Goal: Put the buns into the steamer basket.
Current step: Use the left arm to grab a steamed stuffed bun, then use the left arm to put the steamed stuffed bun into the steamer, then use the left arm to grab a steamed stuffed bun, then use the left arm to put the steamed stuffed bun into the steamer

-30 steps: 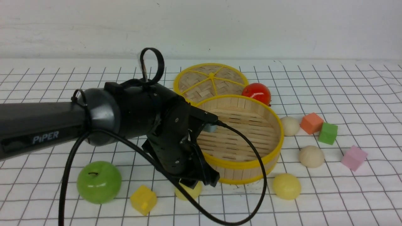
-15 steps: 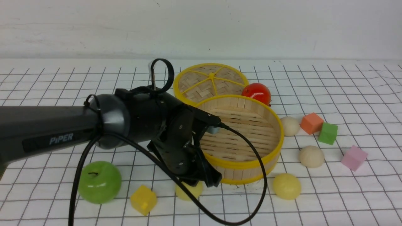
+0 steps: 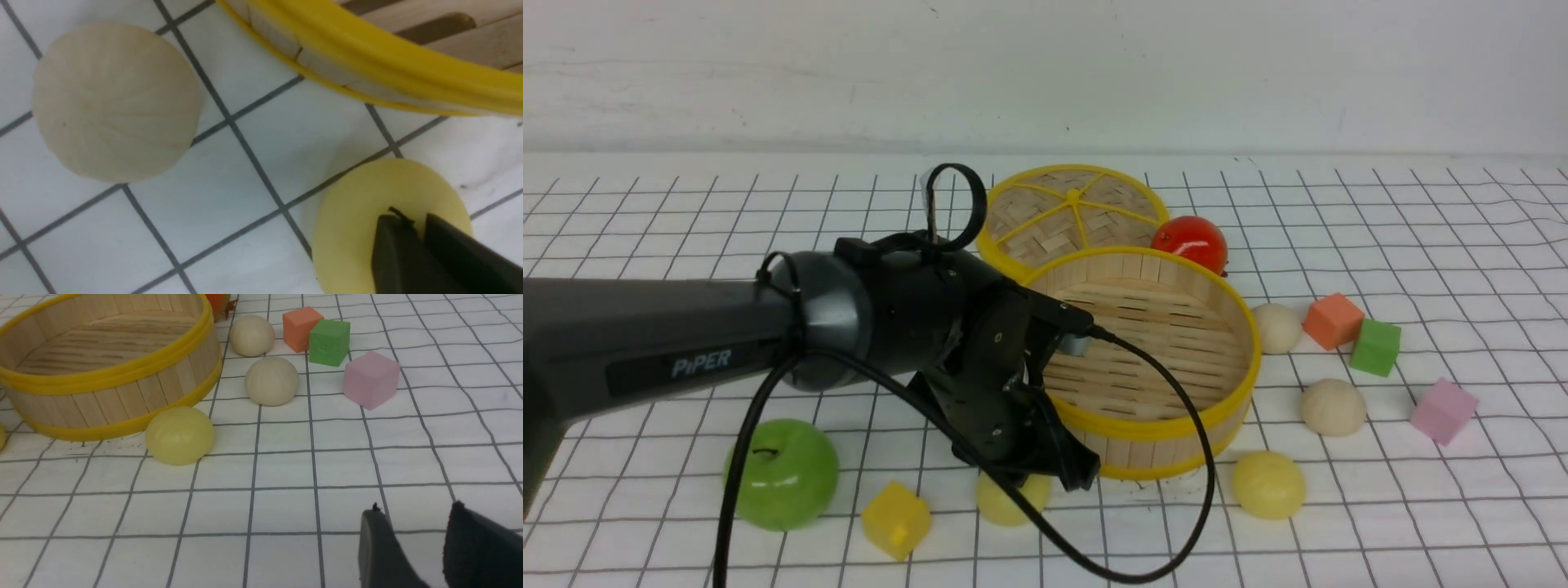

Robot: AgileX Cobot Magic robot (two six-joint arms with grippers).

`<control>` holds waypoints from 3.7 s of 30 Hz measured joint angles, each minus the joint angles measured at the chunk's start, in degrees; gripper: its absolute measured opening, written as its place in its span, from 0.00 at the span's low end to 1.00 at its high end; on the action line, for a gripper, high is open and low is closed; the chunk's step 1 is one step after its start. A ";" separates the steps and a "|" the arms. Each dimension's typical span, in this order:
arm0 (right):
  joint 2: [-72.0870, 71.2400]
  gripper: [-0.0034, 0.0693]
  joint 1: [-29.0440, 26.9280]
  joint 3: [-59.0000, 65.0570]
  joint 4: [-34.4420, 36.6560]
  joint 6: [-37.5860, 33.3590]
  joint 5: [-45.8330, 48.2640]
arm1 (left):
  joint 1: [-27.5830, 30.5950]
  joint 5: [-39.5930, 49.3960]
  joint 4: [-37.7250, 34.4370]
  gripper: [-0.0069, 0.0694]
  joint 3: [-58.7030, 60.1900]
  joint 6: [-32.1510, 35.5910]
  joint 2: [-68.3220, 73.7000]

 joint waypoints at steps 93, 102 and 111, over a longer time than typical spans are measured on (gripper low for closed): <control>0.00 0.38 0.00 0.00 -0.03 0.00 0.00 | 10.79 4.96 3.64 0.27 -14.10 0.99 7.71; 0.00 0.38 0.00 0.00 -0.03 0.00 0.00 | 10.79 8.58 0.86 0.07 -14.04 1.05 1.30; 0.00 0.38 0.00 0.00 -0.03 0.00 0.00 | 10.79 -0.74 -18.75 0.07 -14.26 15.29 -3.62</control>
